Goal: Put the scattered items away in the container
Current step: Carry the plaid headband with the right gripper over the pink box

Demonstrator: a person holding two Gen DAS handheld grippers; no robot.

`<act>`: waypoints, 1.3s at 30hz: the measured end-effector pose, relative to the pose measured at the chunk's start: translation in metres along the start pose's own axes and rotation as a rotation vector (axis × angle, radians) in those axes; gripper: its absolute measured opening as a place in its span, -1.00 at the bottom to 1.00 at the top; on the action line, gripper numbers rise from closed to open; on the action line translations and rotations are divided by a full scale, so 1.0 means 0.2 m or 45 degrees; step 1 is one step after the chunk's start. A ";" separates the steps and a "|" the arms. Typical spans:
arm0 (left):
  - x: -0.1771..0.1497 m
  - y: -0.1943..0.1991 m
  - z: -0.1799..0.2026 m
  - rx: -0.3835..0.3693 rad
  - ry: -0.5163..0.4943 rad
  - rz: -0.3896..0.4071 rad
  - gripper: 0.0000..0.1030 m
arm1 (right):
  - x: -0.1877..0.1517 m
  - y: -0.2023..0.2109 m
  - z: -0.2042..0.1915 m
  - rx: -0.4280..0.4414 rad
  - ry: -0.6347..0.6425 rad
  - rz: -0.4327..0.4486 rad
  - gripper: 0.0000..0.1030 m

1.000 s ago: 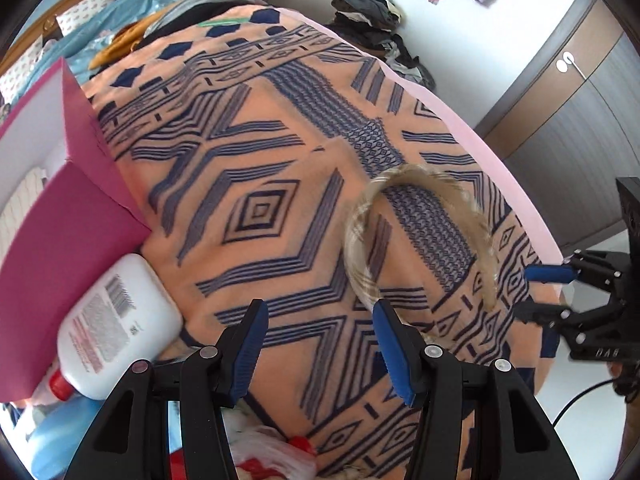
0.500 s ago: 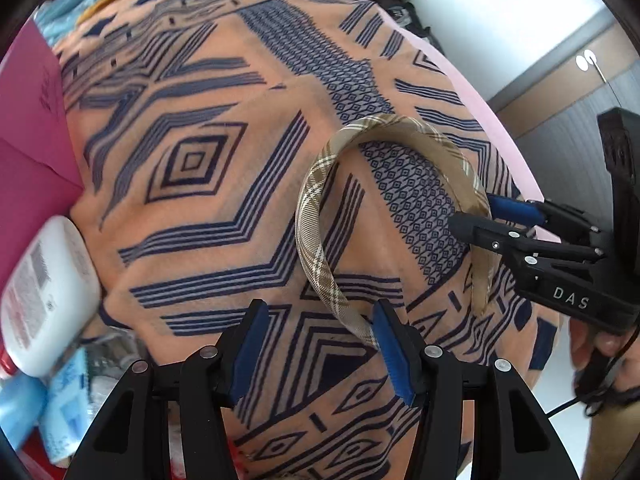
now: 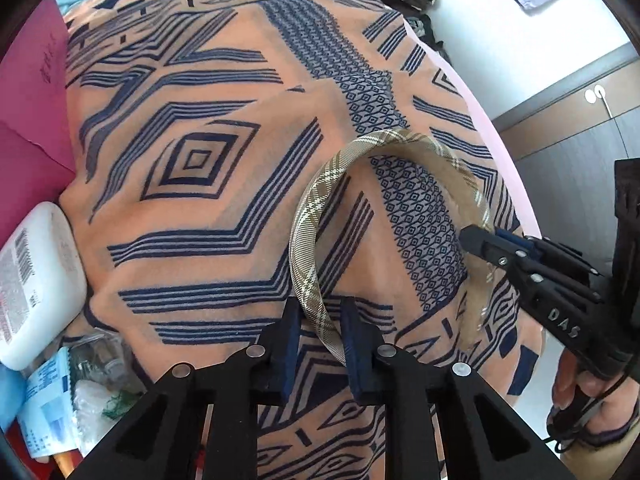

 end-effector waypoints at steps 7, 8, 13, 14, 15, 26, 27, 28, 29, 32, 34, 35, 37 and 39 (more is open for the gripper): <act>0.00 0.25 -0.02 0.005 -0.013 0.145 -0.64 | 0.01 0.20 -0.09 0.078 -0.019 0.080 -0.71; 0.00 0.30 -0.03 0.003 -0.010 0.167 -0.64 | 0.00 0.23 -0.12 0.094 -0.015 0.087 -0.71; -0.05 0.47 -0.11 0.017 0.013 0.234 -0.64 | -0.01 0.33 -0.26 0.176 0.030 0.109 -0.70; -0.07 0.50 -0.13 0.024 0.023 0.246 -0.64 | -0.01 0.34 -0.30 0.189 0.045 0.111 -0.69; -0.09 0.54 -0.16 0.032 0.034 0.259 -0.64 | -0.01 0.36 -0.34 0.205 0.065 0.112 -0.69; -0.26 0.87 -0.47 0.113 0.226 0.423 -0.64 | -0.01 0.45 -0.84 0.377 0.281 0.128 -0.67; -0.27 0.90 -0.50 0.128 0.239 0.436 -0.64 | -0.01 0.45 -0.89 0.393 0.300 0.129 -0.67; -0.28 0.93 -0.53 0.144 0.252 0.448 -0.64 | 0.00 0.45 -0.94 0.408 0.317 0.130 -0.66; -0.29 0.94 -0.56 0.158 0.266 0.457 -0.64 | 0.00 0.45 -0.98 0.420 0.334 0.130 -0.66; -0.33 1.01 -0.65 0.202 0.308 0.474 -0.64 | 0.01 0.44 -1.11 0.451 0.384 0.122 -0.66; -0.35 1.05 -0.71 0.226 0.333 0.480 -0.64 | 0.01 0.42 -1.19 0.466 0.411 0.114 -0.66; -0.37 1.07 -0.74 0.237 0.344 0.483 -0.64 | 0.01 0.41 -1.23 0.471 0.425 0.109 -0.66; -0.38 1.10 -0.79 0.255 0.364 0.499 -0.64 | 0.02 0.39 -1.31 0.481 0.453 0.102 -0.66; -0.39 1.13 -0.84 0.272 0.382 0.509 -0.64 | 0.03 0.37 -1.37 0.488 0.475 0.096 -0.66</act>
Point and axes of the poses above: each gripper's, at about its wrist camera, not at the fingertips, and y roughly against the way its jaws point, z to its right, x to its top, the point moved 7 cm from there along -y, roughly the way its jaws point, and after that the axes turned 15 degrees about -y, right-handed, at the moved point
